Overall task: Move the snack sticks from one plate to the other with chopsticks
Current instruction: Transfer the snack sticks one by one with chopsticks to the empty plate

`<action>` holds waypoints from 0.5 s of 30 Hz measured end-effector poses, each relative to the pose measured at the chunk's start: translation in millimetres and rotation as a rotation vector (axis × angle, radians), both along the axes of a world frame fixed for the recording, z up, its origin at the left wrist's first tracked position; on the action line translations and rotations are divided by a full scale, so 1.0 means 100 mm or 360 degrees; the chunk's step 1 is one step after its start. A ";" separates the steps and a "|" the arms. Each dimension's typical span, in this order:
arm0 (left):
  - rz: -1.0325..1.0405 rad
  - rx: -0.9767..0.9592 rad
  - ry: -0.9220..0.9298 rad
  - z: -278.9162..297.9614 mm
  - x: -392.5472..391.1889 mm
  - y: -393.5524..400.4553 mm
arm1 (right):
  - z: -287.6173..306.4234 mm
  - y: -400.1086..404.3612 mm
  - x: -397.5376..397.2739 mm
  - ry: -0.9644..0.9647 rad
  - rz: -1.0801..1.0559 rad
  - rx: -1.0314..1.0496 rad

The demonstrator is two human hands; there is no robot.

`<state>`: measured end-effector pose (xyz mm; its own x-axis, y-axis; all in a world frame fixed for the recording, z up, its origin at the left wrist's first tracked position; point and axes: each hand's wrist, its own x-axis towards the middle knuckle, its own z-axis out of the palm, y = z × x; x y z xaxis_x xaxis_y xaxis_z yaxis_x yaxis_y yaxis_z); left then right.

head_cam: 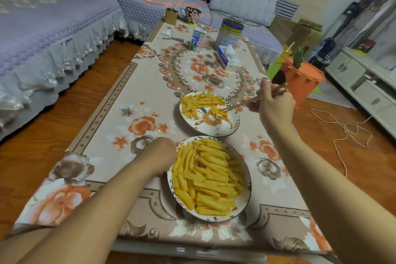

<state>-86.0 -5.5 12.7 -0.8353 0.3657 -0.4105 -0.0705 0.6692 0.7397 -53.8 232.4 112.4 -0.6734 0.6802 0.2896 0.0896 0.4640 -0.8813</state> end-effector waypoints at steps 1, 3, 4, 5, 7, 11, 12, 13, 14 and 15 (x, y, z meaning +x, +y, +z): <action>0.0010 -0.0007 -0.0002 0.01 0.00 0.01 | -0.02 -0.04 -0.04 -0.0021 0.0009 0.0036; -0.0011 -0.0025 -0.0025 0.01 -0.01 0.02 | -0.08 -0.10 -0.12 -0.0073 0.0001 0.0105; -0.0013 -0.0021 -0.0048 0.00 -0.01 0.01 | -0.11 -0.11 -0.14 -0.0091 0.0006 0.0118; -0.0008 -0.0002 -0.0080 -0.01 -0.01 -0.01 | -0.12 -0.12 -0.16 -0.0105 0.0013 0.0122; -0.0001 0.0035 -0.0125 -0.01 -0.02 -0.04 | -0.12 -0.10 -0.18 -0.0150 0.0009 0.0111; 0.0036 0.0037 -0.0145 0.00 -0.04 -0.08 | 0.00 0.02 -0.11 -0.0255 0.0013 0.0002; 0.0047 0.0022 -0.0143 0.01 -0.04 -0.09 | 0.03 0.06 -0.07 -0.0277 0.0024 -0.0024; 0.0060 0.0031 -0.0142 0.00 -0.04 -0.08 | 0.06 0.11 -0.03 -0.0288 0.0032 -0.0048; 0.0058 0.0031 -0.0134 0.01 -0.03 -0.07 | 0.08 0.15 0.02 -0.0296 0.0034 -0.0069; 0.0059 0.0034 -0.0112 0.01 -0.01 -0.06 | 0.11 0.19 0.06 -0.0300 0.0030 -0.0088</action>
<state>-87.4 -11.5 13.8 -0.8178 0.3445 -0.4610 -0.1469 0.6496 0.7460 -48.1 250.9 123.1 -0.7251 0.6782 0.1197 0.2471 0.4185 -0.8740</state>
